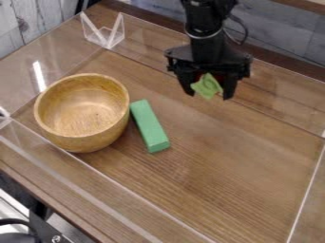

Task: Move the red fruit to the right

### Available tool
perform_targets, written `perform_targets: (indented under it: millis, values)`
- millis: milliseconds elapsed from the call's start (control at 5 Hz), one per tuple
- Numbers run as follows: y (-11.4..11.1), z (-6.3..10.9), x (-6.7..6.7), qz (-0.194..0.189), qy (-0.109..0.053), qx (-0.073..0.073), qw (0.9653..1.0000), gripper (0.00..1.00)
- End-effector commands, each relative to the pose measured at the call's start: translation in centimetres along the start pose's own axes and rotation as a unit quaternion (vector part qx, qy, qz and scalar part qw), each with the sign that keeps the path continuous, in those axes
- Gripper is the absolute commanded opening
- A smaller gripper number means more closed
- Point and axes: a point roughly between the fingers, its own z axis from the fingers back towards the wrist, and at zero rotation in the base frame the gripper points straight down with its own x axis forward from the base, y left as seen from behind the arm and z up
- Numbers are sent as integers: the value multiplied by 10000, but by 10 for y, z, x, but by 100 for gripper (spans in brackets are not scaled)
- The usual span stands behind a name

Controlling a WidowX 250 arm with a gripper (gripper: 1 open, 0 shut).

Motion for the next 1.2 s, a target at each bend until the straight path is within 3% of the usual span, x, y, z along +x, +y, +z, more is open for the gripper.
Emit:
perform_targets:
  millis: [0, 200, 400, 600, 1000]
  values:
    - [2, 13, -17, -291, -77, -152, 9994, 0]
    - [5, 5, -43, -522, 118, -176, 9984, 0]
    - [-9, -6, -74, -673, 296, -161, 9972, 0]
    - [-17, -9, -77, -492, 479, -121, 9976, 0]
    - [-17, 12, -55, -422, 570, -125, 9974, 0]
